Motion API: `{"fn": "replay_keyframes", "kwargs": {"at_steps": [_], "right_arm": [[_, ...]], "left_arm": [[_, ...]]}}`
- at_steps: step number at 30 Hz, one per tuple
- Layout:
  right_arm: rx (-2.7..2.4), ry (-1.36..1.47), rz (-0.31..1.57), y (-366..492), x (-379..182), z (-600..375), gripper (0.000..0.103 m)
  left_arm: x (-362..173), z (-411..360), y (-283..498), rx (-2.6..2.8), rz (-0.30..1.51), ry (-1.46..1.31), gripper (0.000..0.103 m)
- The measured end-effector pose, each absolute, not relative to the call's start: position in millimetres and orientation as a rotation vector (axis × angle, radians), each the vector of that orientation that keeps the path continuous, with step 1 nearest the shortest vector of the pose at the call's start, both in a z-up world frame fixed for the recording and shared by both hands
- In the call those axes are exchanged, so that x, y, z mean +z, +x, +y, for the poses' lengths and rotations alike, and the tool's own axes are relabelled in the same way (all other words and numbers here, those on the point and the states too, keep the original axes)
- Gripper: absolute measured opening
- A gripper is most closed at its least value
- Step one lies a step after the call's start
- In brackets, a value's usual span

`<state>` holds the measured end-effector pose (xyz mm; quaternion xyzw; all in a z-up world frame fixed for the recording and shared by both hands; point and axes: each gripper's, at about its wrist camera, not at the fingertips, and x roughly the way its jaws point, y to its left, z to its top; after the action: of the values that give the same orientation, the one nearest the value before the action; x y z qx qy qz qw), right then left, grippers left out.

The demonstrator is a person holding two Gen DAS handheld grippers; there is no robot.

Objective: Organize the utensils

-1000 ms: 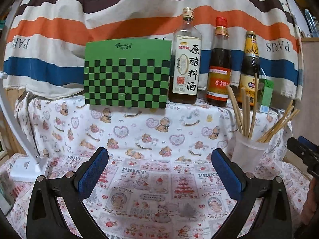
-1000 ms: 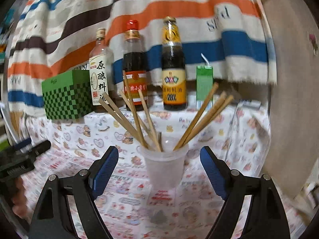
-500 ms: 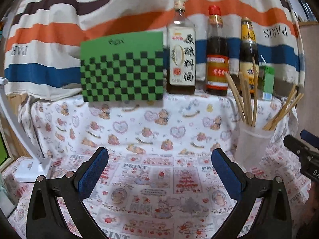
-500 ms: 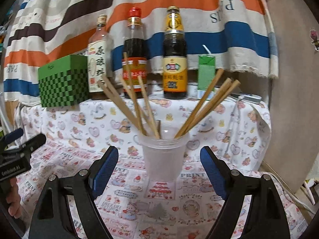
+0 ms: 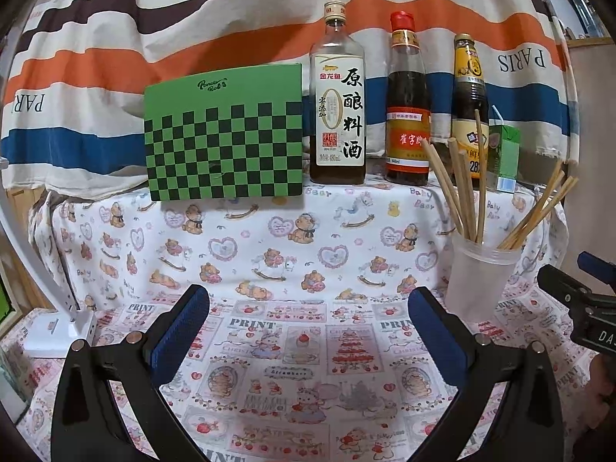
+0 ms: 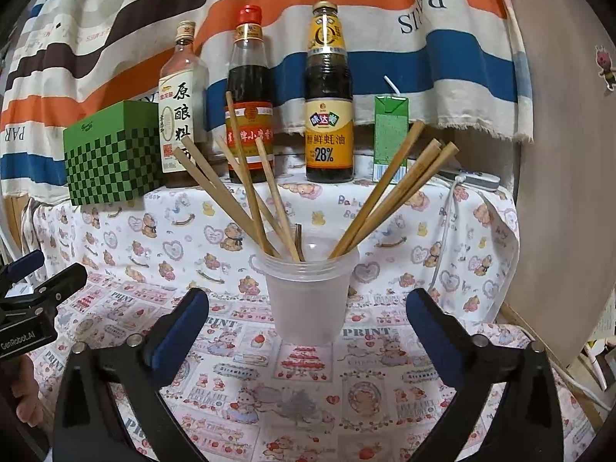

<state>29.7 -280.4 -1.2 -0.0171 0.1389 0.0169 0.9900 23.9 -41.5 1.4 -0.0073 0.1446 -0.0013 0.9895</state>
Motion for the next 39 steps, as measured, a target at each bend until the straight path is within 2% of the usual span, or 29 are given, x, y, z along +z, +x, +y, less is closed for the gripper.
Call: {"fn": "replay_keyframes", "kwargs": {"at_steps": [39], "right_arm": [[-0.006,-0.052,0.255,26.5,-0.8,-278.1,0.103]], "left_arm": [[1.6,-41.7,23.7,0.021,0.289,-0.012,0.102]]}}
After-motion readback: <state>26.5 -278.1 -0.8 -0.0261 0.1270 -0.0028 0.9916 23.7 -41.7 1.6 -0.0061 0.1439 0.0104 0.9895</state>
